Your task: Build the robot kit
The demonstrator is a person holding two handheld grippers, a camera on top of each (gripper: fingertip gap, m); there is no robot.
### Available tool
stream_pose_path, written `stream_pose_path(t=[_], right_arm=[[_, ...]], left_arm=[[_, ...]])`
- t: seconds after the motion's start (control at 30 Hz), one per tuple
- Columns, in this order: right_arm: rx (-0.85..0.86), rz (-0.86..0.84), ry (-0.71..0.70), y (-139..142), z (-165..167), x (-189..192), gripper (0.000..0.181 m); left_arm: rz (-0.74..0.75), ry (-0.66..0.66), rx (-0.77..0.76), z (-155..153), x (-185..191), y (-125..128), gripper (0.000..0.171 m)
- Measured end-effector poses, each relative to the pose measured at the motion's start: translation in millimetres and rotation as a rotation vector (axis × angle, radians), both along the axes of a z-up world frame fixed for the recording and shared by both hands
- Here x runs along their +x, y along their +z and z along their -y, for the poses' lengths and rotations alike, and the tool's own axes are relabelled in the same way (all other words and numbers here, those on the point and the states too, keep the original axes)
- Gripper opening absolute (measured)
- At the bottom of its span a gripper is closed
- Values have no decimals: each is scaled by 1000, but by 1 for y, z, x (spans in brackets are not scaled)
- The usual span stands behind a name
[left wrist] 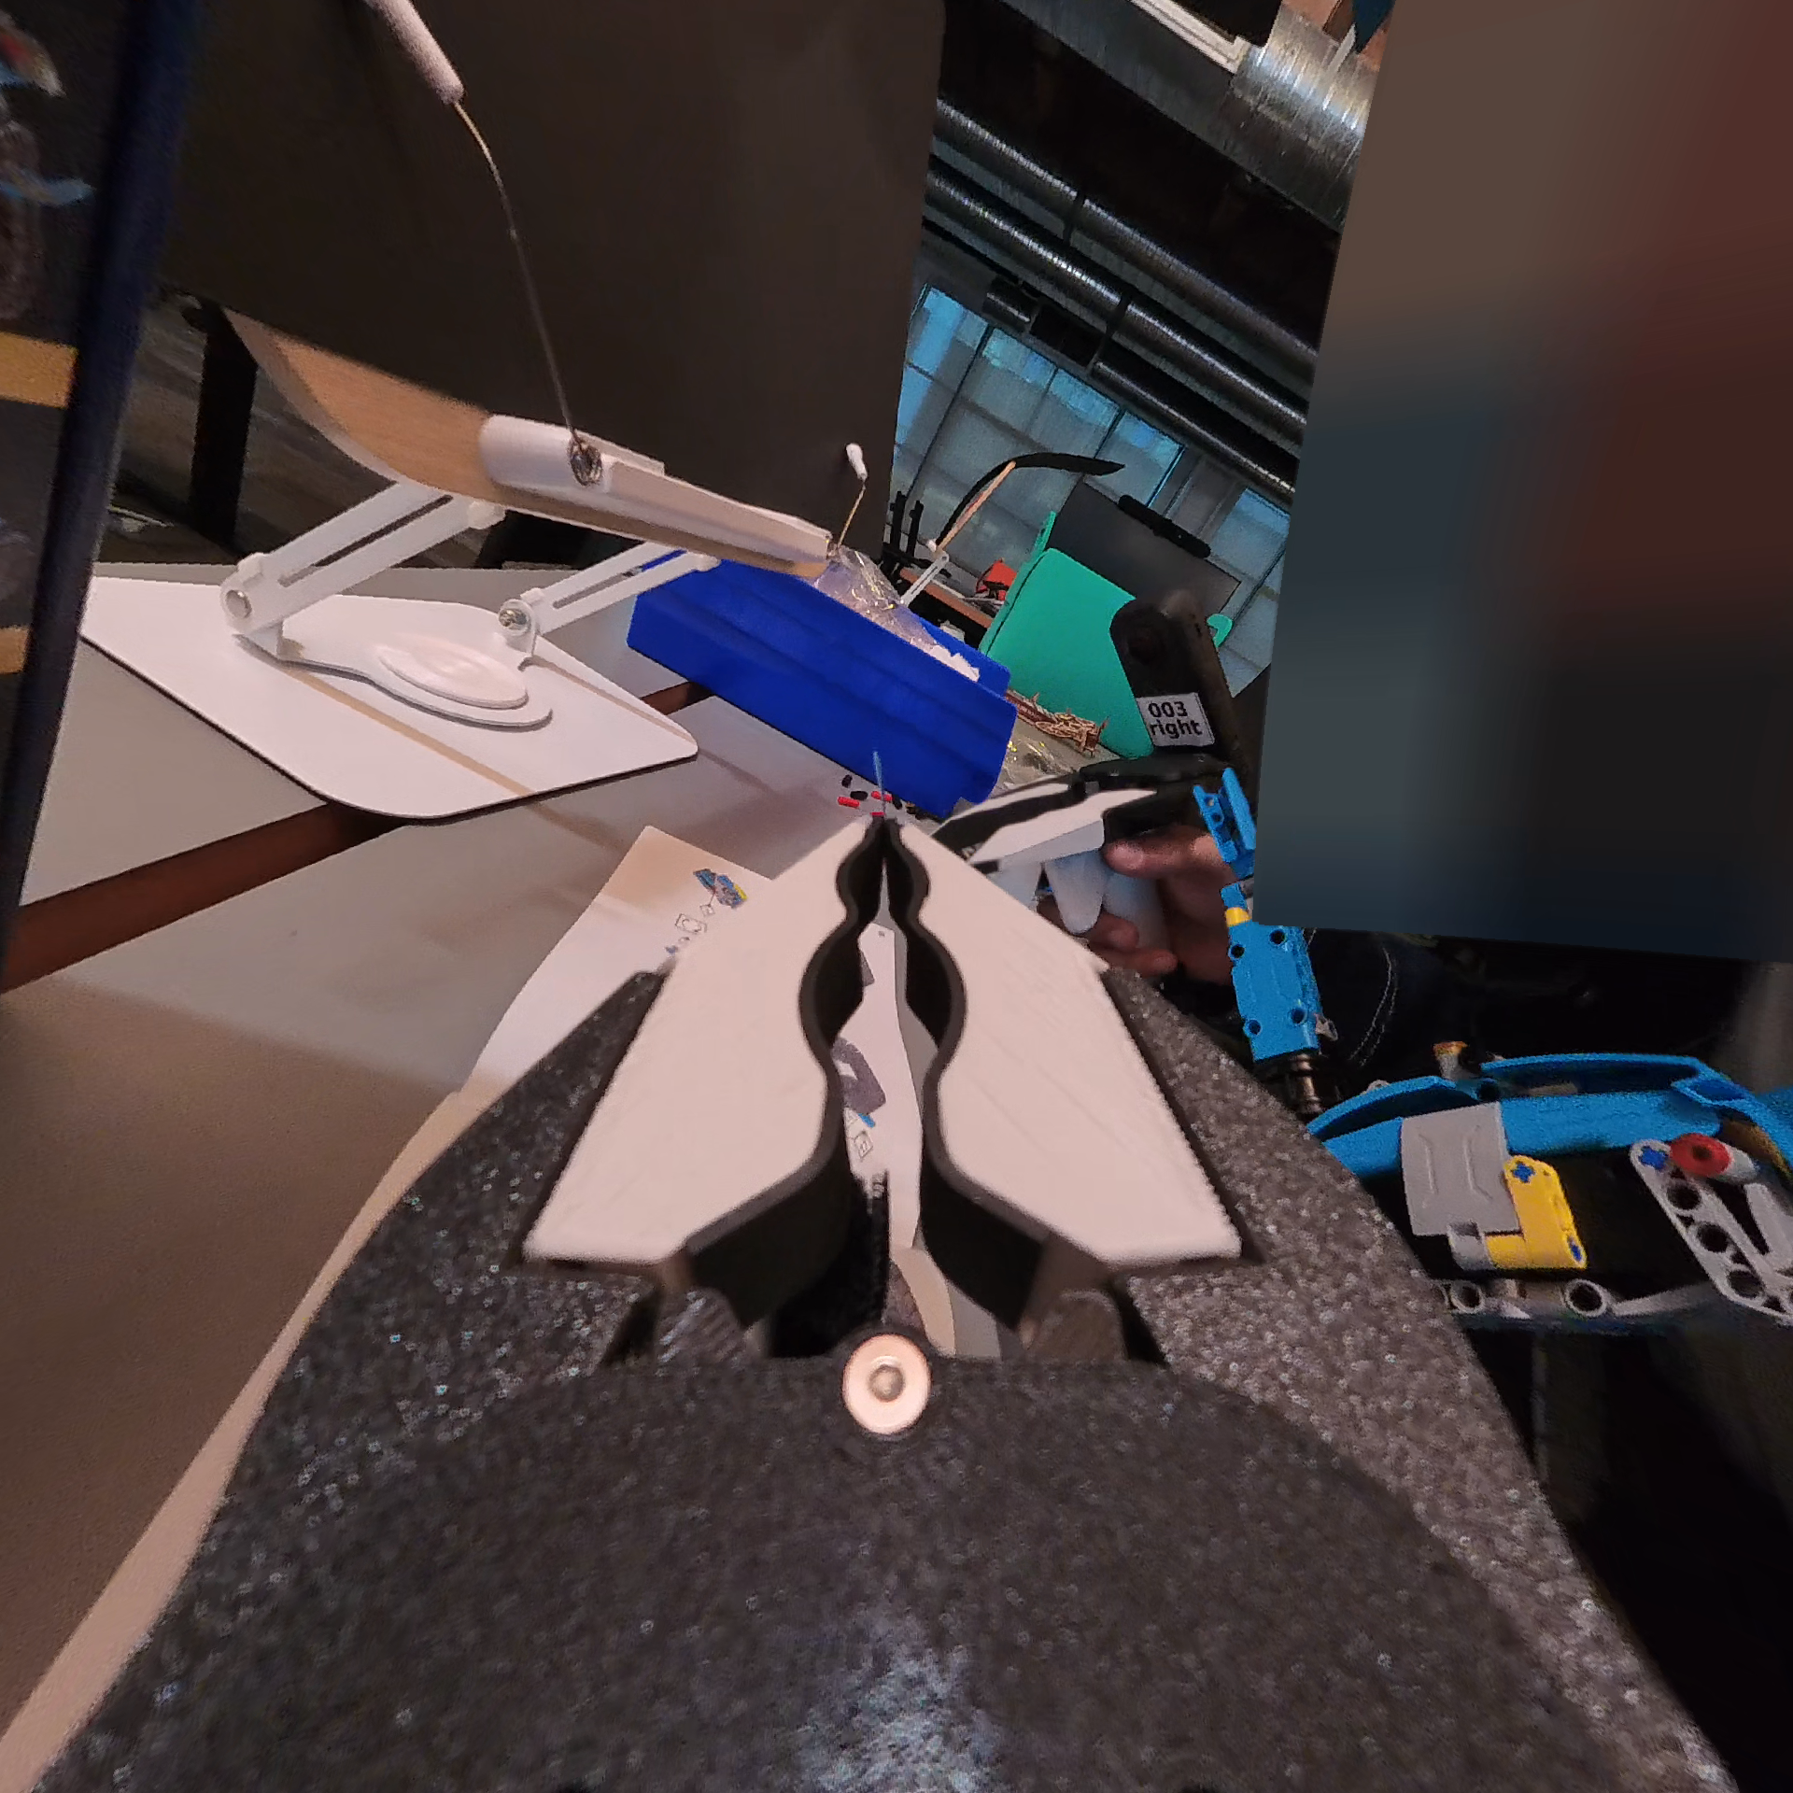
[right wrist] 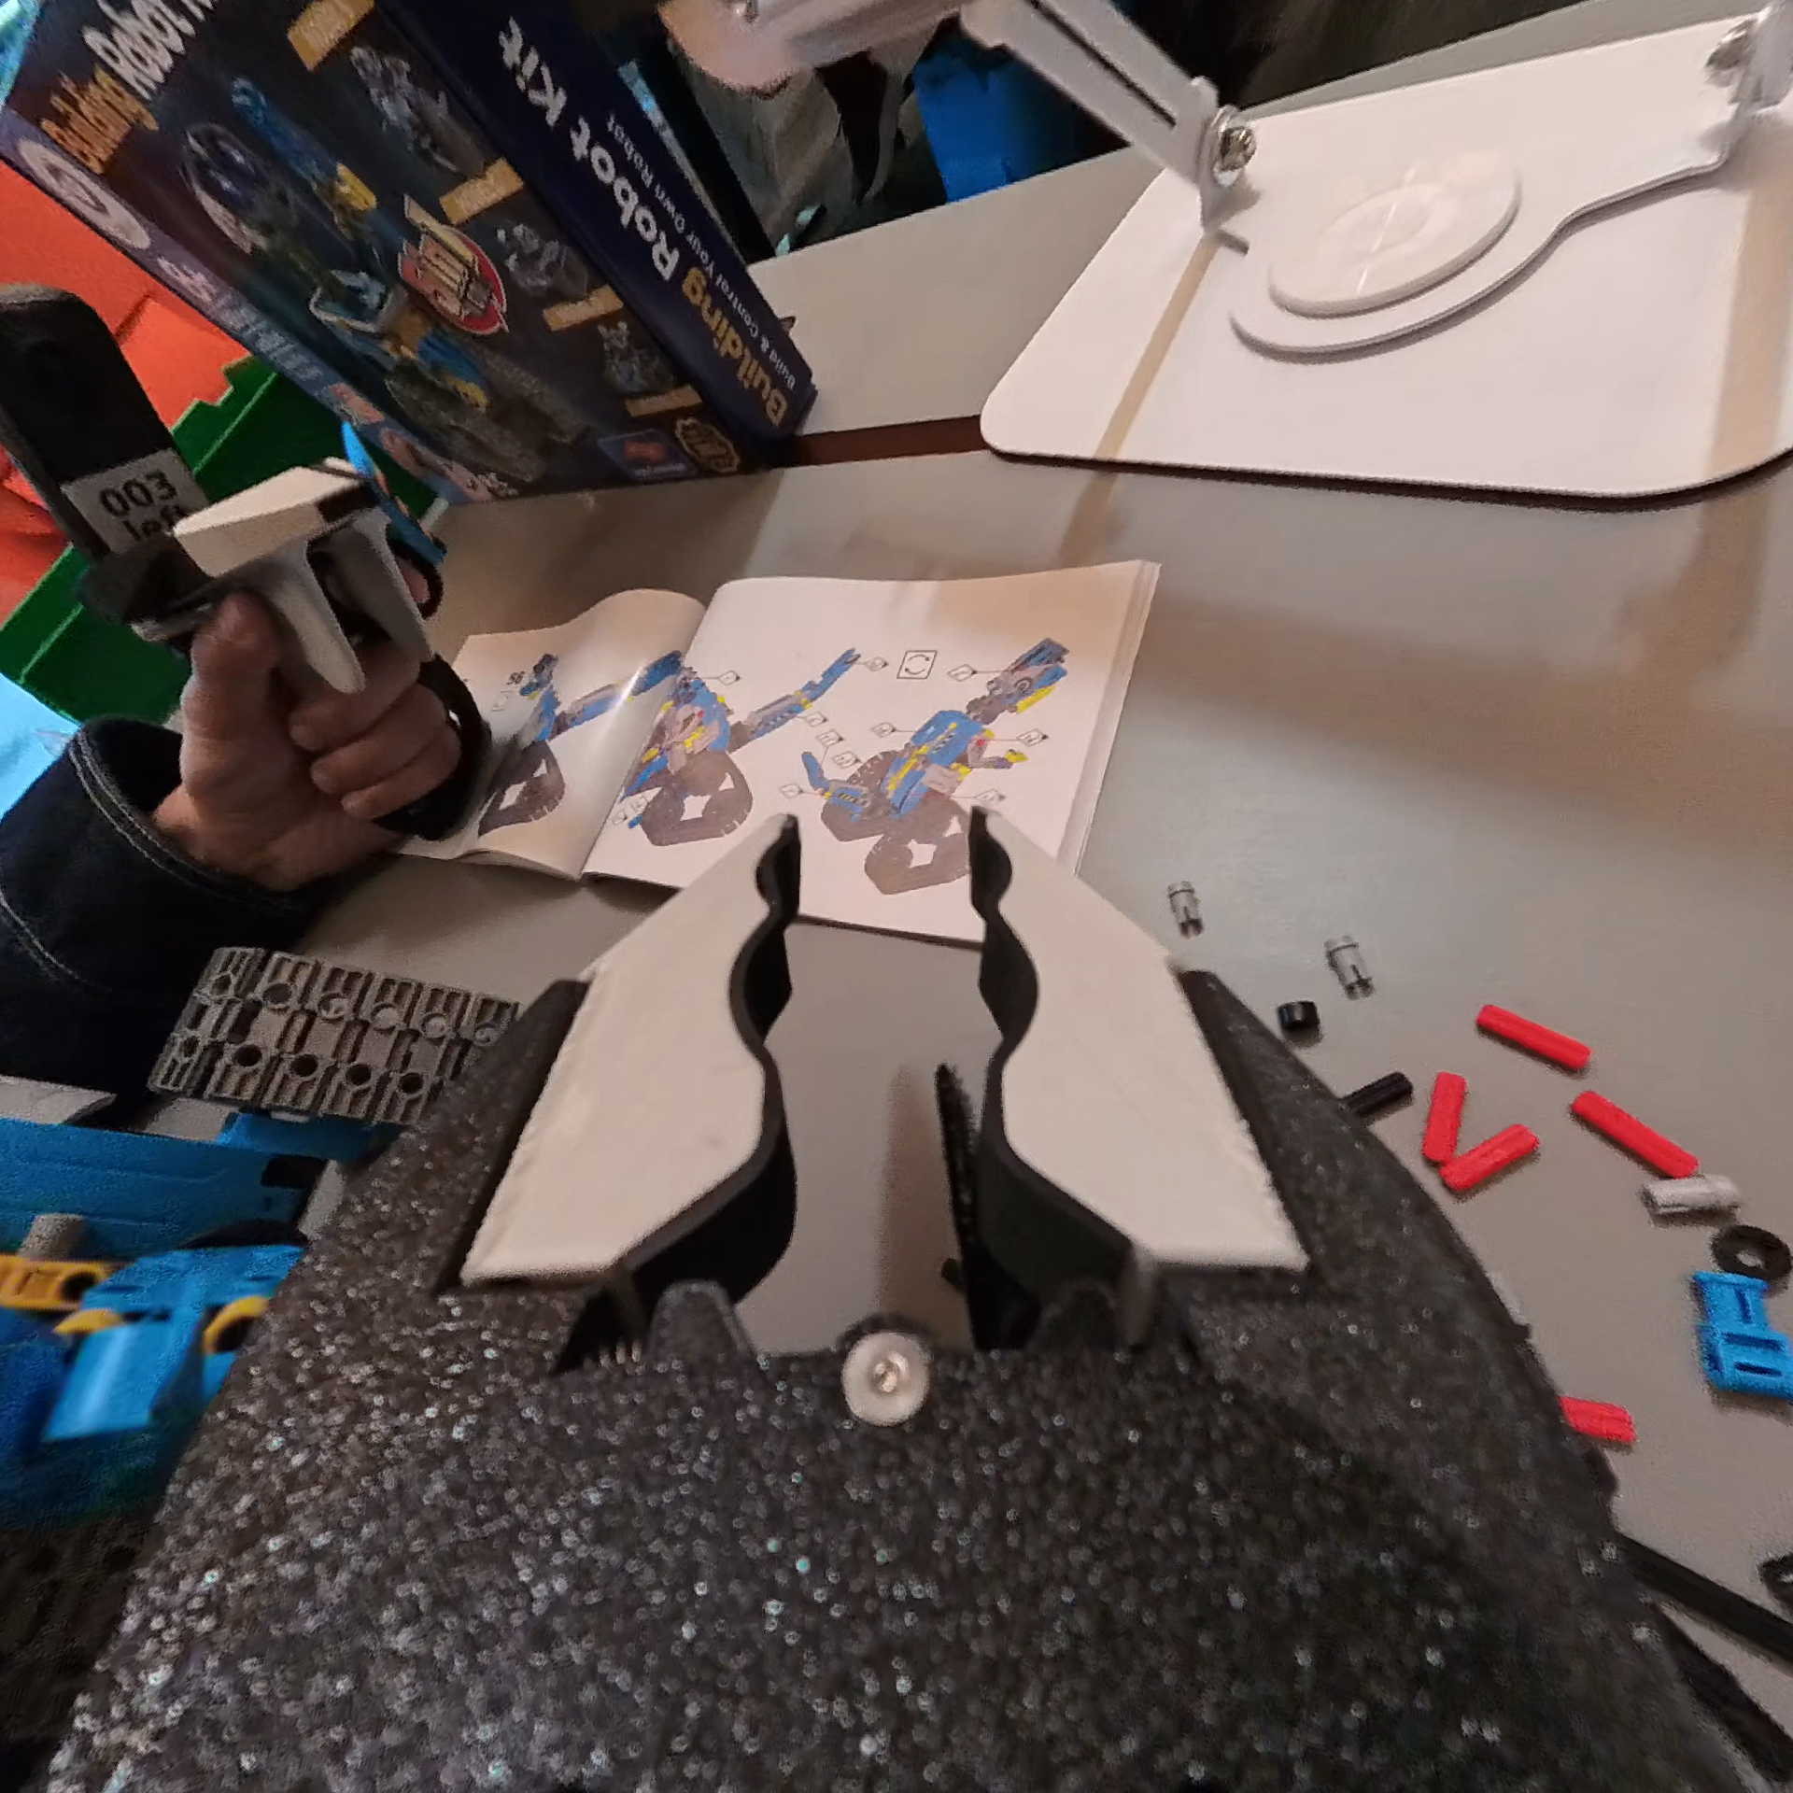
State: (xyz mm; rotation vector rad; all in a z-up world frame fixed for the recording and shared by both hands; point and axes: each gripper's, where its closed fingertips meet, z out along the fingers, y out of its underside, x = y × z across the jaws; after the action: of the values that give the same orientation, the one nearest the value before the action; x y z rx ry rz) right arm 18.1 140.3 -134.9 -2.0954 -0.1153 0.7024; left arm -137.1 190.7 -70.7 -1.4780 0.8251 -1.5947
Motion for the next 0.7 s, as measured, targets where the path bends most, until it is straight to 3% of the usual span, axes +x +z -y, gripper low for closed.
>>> stream_pose_path(t=[0.2,0.7], right_arm=[[-19,93,66,-11,6,-13,37],[-27,8,71,-6,7,-14,36]], left_arm=[[-9,1,-14,-2,1,-2,0],[-8,-10,-38,-3,1,-4,0]])
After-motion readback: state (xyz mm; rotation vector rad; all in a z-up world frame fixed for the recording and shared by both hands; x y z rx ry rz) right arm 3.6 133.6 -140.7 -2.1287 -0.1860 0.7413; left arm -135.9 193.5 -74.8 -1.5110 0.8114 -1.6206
